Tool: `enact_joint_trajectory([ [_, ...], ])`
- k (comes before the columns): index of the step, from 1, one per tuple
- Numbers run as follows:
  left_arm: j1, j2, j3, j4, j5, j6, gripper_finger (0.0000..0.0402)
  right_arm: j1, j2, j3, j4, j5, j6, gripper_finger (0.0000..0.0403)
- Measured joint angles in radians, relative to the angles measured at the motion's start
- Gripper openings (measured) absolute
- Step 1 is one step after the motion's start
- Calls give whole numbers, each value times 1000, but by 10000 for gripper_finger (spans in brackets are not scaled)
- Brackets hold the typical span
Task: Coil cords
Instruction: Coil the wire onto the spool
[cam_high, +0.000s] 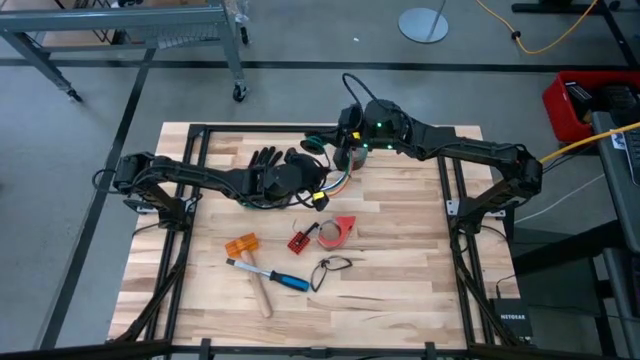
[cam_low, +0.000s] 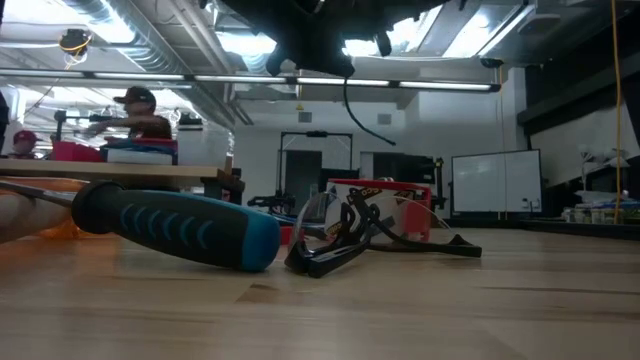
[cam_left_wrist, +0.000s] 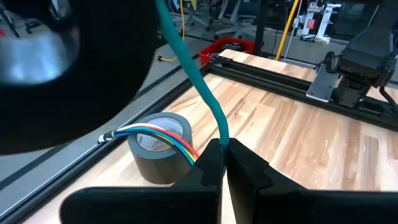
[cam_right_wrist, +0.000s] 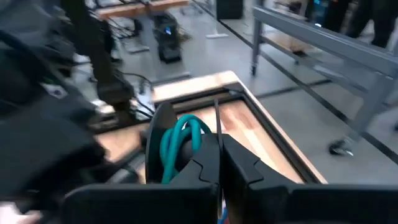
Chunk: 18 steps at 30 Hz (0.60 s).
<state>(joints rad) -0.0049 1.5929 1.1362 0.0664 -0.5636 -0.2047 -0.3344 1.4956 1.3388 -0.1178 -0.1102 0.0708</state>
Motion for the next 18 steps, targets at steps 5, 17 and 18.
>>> enact_joint_trajectory([
  [5, -1, 0, 0, -6, 0, -1, 0, -4, -3, 0, 13, -31, 3, 1],
  [17, -13, -1, 3, -140, -37, -31, 5, -80, -67, -1, -55, -98, 1, 1],
  [18, -13, -1, 3, -139, -37, -28, 8, -80, -72, -1, -55, -105, 1, 1],
])
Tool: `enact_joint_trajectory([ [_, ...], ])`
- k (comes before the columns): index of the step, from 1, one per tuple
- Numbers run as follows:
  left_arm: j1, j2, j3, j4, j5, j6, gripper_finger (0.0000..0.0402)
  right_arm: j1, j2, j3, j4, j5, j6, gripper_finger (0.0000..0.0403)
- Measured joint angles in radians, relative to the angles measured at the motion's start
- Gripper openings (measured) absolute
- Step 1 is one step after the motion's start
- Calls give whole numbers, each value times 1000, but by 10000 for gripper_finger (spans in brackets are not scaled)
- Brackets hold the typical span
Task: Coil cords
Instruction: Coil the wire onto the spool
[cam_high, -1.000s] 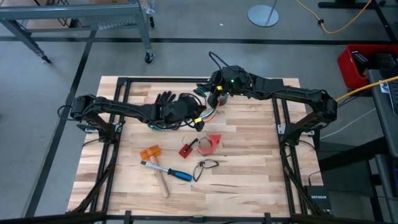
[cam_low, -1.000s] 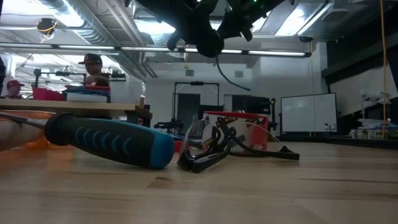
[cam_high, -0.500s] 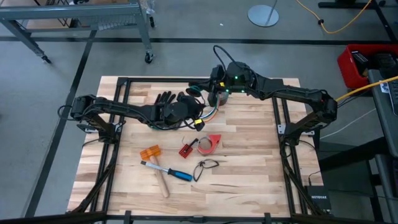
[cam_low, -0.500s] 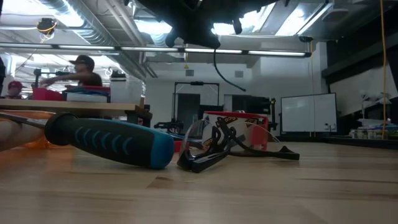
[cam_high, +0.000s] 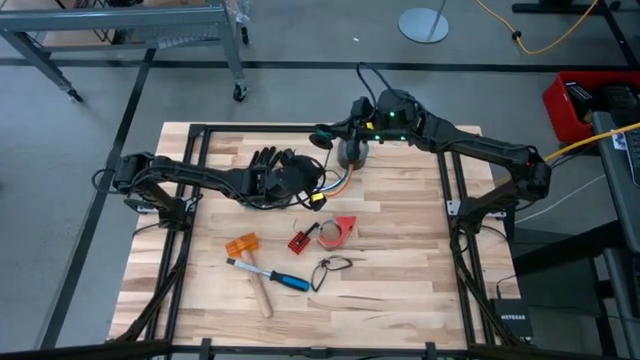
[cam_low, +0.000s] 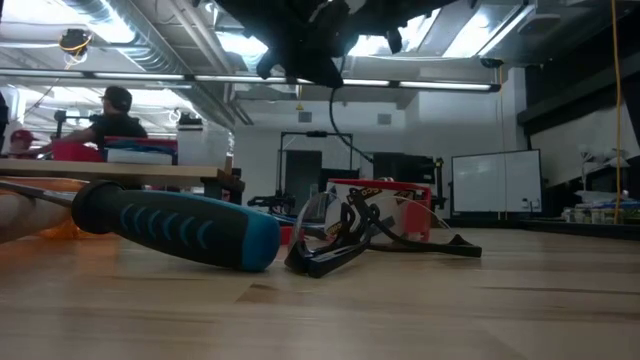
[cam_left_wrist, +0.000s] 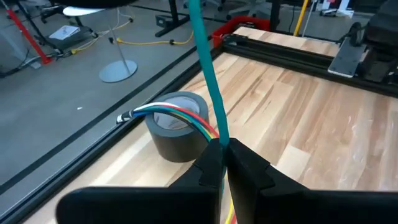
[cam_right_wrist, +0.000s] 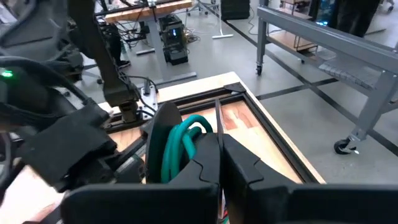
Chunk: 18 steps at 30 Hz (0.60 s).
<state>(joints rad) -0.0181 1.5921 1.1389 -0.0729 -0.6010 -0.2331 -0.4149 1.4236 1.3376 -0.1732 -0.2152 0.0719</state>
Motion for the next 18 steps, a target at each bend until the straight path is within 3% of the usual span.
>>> enact_joint_trajectory([
  [11, -3, 7, -8, -12, 50, 6, 34, 0, -34, 5, 41, -24, -8, 1],
  [18, -2, 5, -6, -1, 46, 5, 30, 1, -51, 4, 63, -57, -8, 1],
])
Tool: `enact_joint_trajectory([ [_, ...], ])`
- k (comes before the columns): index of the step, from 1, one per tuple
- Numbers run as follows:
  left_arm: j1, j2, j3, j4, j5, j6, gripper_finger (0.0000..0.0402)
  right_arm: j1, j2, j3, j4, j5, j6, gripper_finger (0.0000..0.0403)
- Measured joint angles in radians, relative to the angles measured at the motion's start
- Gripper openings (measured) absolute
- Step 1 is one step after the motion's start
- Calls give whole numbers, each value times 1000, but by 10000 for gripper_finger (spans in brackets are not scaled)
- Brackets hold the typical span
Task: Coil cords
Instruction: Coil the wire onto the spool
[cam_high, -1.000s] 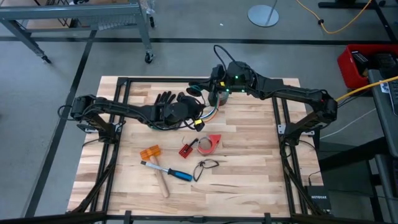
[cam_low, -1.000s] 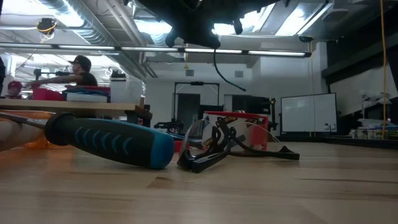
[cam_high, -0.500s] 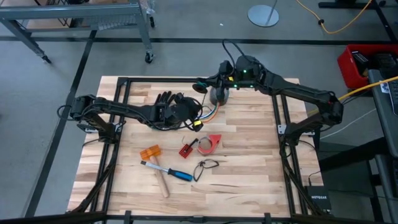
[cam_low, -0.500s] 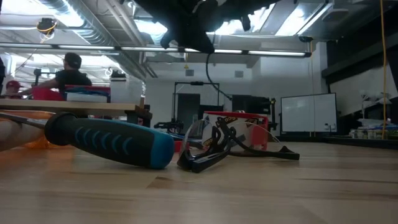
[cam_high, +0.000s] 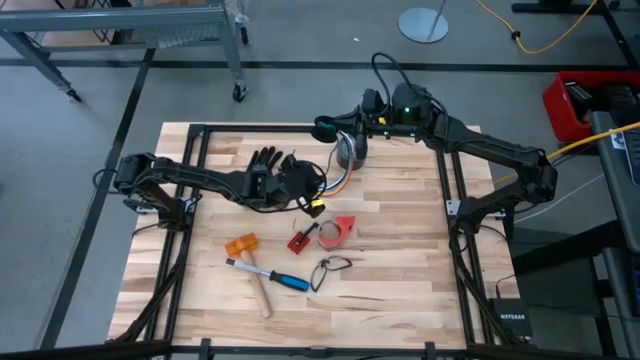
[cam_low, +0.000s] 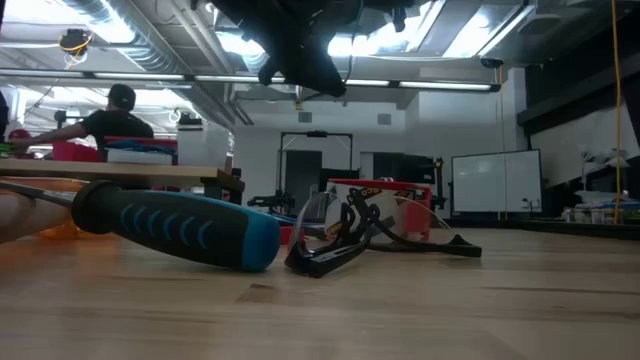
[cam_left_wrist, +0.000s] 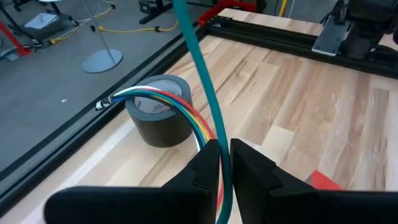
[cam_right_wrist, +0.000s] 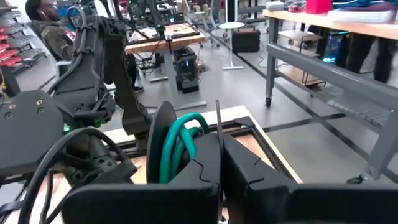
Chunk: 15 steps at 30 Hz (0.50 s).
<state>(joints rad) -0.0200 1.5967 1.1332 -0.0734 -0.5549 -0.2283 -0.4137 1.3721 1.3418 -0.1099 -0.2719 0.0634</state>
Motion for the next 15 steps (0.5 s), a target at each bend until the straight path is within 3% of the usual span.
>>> enact_joint_trajectory([
  [15, 0, -2, 1, -39, -6, -15, 3, 0, -31, -1, -90, -9, -38, 1],
])
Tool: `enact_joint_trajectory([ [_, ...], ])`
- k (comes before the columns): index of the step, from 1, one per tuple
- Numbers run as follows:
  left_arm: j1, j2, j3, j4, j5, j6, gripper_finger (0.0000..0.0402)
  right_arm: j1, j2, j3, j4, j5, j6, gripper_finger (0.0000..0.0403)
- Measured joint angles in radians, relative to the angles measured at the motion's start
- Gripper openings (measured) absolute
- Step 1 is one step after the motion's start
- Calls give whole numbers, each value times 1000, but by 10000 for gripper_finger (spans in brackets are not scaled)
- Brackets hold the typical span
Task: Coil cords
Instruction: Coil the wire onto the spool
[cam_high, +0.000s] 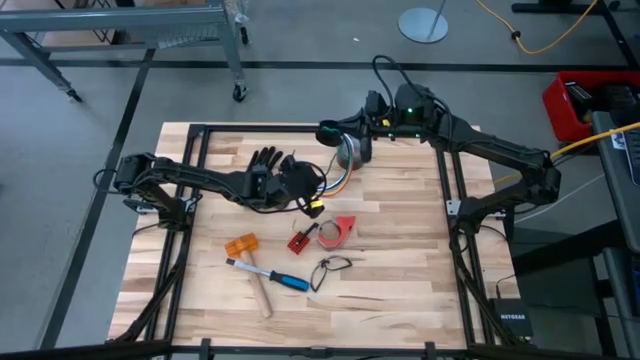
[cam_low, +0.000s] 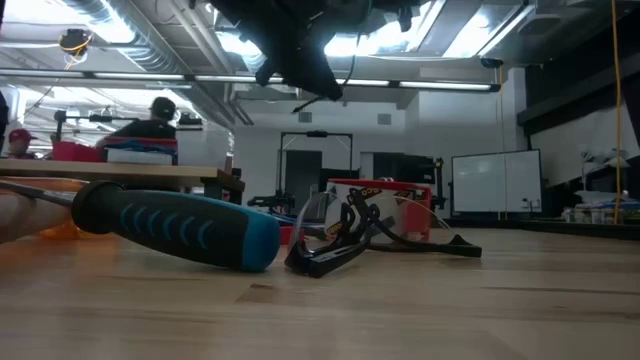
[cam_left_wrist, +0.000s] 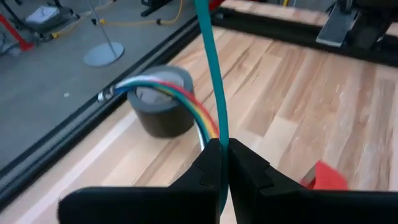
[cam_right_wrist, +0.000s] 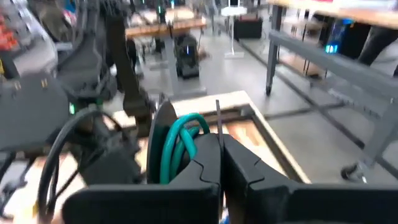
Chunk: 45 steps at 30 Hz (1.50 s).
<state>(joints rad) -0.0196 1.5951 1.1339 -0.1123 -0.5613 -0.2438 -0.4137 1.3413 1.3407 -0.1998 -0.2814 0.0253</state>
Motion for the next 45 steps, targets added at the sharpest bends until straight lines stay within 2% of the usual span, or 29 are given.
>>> enact_joint_trajectory([
  [4, 1, 0, 0, -76, -7, -44, 2, 0, -25, 0, -112, 0, -30, 1],
  [9, 3, -1, 2, -151, -64, -89, 2, 1, -55, -1, -239, 0, -38, 1],
  [20, 62, -1, 2, -134, -69, -90, 2, 2, -32, -1, -472, -49, -61, 1],
  [45, 101, -55, 0, -87, -30, -67, 1, 2, 168, -1, -491, -52, -110, 1],
])
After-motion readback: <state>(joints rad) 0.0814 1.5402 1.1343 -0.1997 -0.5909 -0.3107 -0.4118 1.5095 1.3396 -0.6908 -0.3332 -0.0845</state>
